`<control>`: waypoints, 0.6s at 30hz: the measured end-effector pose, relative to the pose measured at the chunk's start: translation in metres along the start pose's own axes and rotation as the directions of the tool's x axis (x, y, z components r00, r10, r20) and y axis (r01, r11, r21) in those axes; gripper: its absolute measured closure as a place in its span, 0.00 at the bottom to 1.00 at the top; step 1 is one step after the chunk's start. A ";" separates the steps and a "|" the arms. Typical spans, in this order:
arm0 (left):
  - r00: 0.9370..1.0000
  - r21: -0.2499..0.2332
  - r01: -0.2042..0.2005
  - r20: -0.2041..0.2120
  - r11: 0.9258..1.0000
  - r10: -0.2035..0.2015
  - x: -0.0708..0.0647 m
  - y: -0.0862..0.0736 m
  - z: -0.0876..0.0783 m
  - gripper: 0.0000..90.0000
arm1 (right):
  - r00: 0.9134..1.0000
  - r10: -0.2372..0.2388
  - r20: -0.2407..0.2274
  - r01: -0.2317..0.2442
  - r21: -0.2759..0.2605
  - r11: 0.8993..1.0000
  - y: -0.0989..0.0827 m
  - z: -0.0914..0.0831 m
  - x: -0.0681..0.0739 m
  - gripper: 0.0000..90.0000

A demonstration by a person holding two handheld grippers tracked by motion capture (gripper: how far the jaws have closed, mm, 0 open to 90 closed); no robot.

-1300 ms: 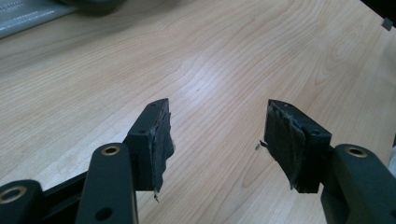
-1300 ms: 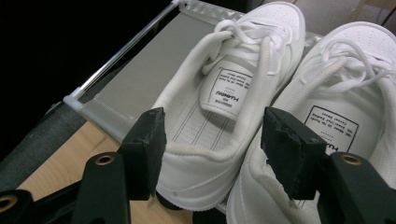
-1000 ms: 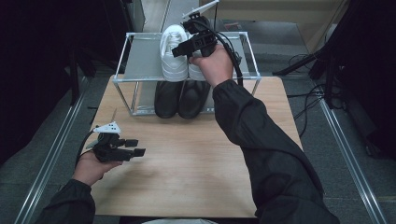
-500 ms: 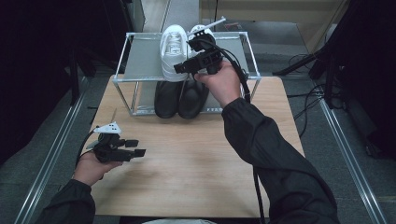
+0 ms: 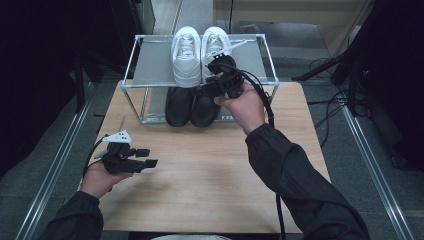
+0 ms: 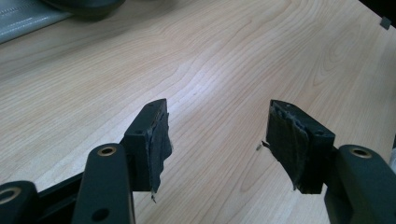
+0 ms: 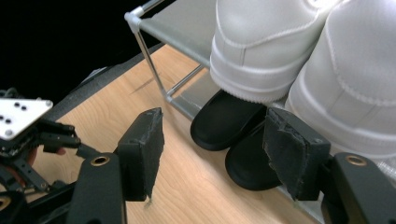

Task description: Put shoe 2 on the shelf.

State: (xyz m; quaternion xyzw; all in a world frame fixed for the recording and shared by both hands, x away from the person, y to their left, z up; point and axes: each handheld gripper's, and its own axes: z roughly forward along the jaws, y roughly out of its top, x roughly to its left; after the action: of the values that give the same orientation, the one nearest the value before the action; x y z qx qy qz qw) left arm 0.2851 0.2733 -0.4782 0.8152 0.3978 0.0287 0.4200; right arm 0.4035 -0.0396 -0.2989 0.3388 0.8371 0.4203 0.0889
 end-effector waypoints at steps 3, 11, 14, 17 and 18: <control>1.000 0.001 0.001 0.002 1.000 -0.001 0.001 0.001 0.001 0.44 | 1.000 -0.003 -0.004 0.003 -0.003 1.000 -0.007 -0.001 0.001 0.43; 1.000 0.008 -0.008 0.006 1.000 0.008 0.001 0.003 0.004 0.43 | 1.000 0.010 -0.025 -0.010 -0.006 1.000 -0.026 -0.001 0.001 0.40; 1.000 0.006 -0.006 0.008 1.000 0.006 0.001 0.005 0.006 0.43 | 0.999 0.009 -0.032 -0.009 -0.019 1.000 -0.033 -0.001 -0.002 0.39; 1.000 0.005 -0.011 0.011 1.000 0.011 0.002 0.006 0.008 0.43 | 0.999 0.026 -0.035 -0.027 -0.018 0.999 -0.043 0.000 -0.003 0.38; 1.000 0.007 -0.013 0.012 1.000 0.013 0.001 0.006 0.008 0.43 | 0.999 0.020 -0.038 -0.021 -0.023 1.000 -0.045 0.001 -0.003 0.38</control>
State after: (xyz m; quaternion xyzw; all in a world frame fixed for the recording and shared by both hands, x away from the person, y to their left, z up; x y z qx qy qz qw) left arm 0.2930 0.2669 -0.4794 0.8195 0.3901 0.0251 0.4191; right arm 0.3840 -0.0601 -0.3340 0.3383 0.8300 0.4375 0.0725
